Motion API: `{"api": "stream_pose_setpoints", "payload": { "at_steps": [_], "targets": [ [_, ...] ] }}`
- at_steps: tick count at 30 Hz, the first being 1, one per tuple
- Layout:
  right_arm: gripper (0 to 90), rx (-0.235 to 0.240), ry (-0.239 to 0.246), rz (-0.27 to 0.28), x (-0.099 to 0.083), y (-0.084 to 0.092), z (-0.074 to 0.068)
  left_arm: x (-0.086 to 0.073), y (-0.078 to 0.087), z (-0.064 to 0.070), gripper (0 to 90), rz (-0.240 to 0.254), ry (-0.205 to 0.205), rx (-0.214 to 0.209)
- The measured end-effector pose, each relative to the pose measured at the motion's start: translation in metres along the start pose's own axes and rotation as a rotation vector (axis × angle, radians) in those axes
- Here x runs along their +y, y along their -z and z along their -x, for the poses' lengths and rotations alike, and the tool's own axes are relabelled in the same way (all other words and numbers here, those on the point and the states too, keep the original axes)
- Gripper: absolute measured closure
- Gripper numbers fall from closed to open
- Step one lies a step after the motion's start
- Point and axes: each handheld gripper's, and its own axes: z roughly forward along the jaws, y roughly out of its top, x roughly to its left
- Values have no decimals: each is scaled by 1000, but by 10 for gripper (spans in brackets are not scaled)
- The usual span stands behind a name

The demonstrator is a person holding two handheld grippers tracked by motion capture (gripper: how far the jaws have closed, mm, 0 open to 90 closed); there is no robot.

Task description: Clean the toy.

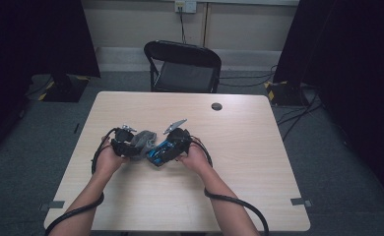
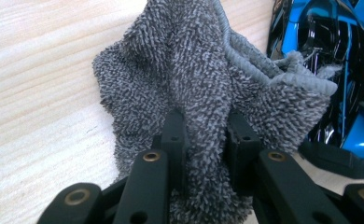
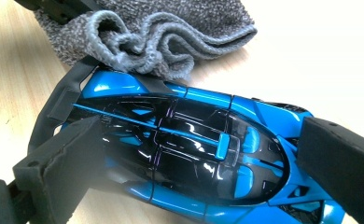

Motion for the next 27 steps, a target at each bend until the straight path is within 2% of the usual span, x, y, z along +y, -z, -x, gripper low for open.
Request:
{"api": "stream_pose_setpoints", "payload": {
  "at_steps": [12, 27],
  "targets": [
    [9, 0, 2, -2, 0, 0, 0, -11, 8, 0, 731, 4, -26, 12],
    [9, 0, 0, -6, 1, 0, 0, -28, 19, -6, 732, 10, -11, -12]
  ]
}}
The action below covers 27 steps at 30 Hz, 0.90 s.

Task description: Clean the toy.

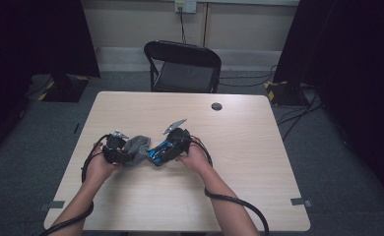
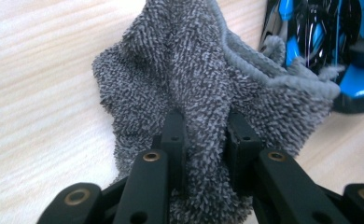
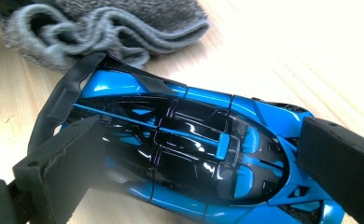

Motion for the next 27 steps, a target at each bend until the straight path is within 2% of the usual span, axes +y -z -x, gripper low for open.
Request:
{"api": "stream_pose_setpoints", "payload": {
  "at_steps": [7, 12, 19, 23, 26, 27],
  "targets": [
    [9, 0, 1, 4, 0, 0, 0, -5, 10, -4, 731, -6, -7, -1],
    [9, 0, -1, 8, -1, 0, 0, 2, 18, -10, 731, 13, 6, 3],
    [9, 1, -3, 12, -1, 0, 0, 29, 26, -18, 732, 59, 26, 24],
    [9, -1, -3, 15, -2, 0, 0, 47, 21, -20, 731, 76, 41, 26],
    [9, 0, -3, 16, -2, 0, 0, 63, 14, -18, 732, 76, 33, 20],
    [9, 0, -3, 16, -2, 0, 0, 68, 11, -17, 731, 89, 48, 18]
  ]
}}
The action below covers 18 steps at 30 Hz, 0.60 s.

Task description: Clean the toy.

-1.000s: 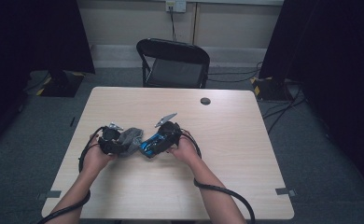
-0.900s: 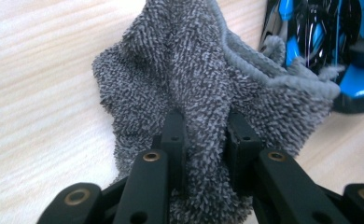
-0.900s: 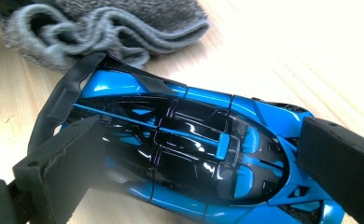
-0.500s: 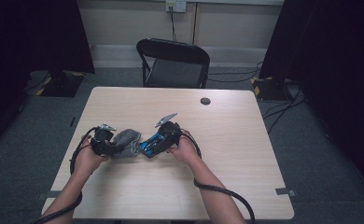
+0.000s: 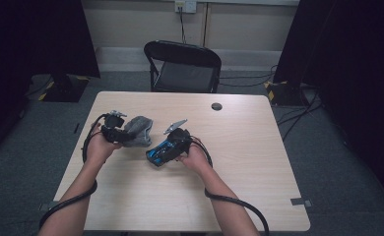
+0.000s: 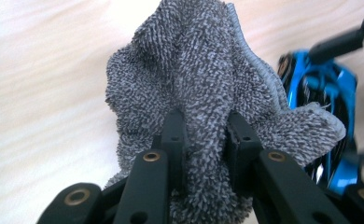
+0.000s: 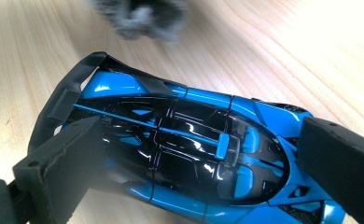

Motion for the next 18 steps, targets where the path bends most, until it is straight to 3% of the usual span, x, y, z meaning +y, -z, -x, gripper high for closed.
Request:
{"api": "stream_pose_setpoints", "payload": {
  "at_steps": [4, 18],
  "targets": [
    [9, 1, 2, 2, 0, 0, 0, 16, -16, 6, 732, 7, 2, -9],
    [10, 2, -1, 12, -2, 0, 1, 46, -76, 35, 730, 55, 3, 60]
  ]
}}
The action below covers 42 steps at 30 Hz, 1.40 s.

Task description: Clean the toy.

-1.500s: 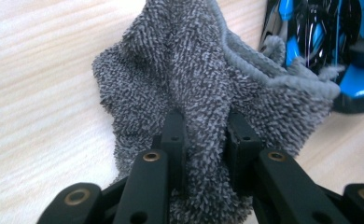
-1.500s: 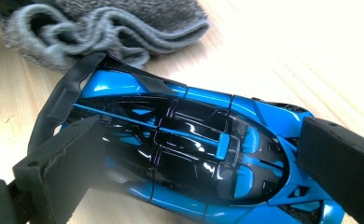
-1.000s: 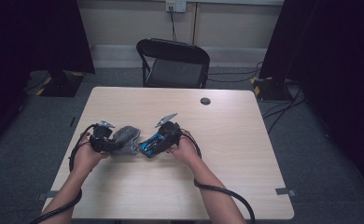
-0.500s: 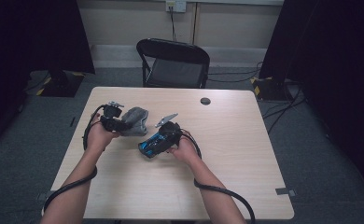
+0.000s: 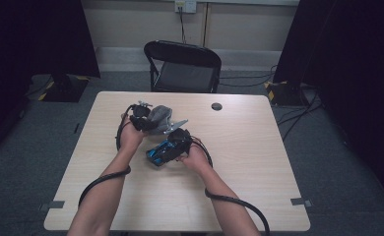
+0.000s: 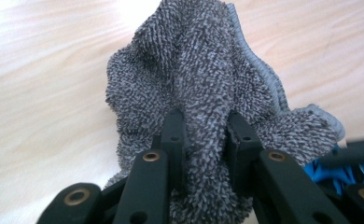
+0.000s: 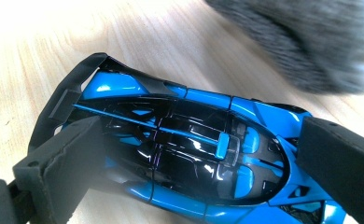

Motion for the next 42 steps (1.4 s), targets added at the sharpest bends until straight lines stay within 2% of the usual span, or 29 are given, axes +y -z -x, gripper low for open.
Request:
{"api": "stream_pose_setpoints", "payload": {
  "at_steps": [3, 5, 7, 12, 22, 25, 42],
  "targets": [
    [10, 1, 1, -1, 0, 0, 0, 3, -11, 9, 729, -8, -11, 15],
    [10, 1, 2, 0, 0, 0, 0, 2, -19, 14, 727, -16, -5, -2],
    [10, 0, 0, 4, 0, 0, 0, 0, -26, 20, 723, -35, -31, -3],
    [10, -1, 1, 5, 0, 0, 0, -6, -34, 26, 724, -67, -36, -23],
    [10, 0, 0, 0, 0, 0, 0, -13, -26, 24, 731, -94, -51, -43],
    [10, -1, 1, 1, 0, 0, 0, -16, -22, 23, 732, -99, -69, -38],
    [10, 0, 1, -2, 0, 0, 0, -30, -5, 16, 732, -121, -78, -35]
  ]
}}
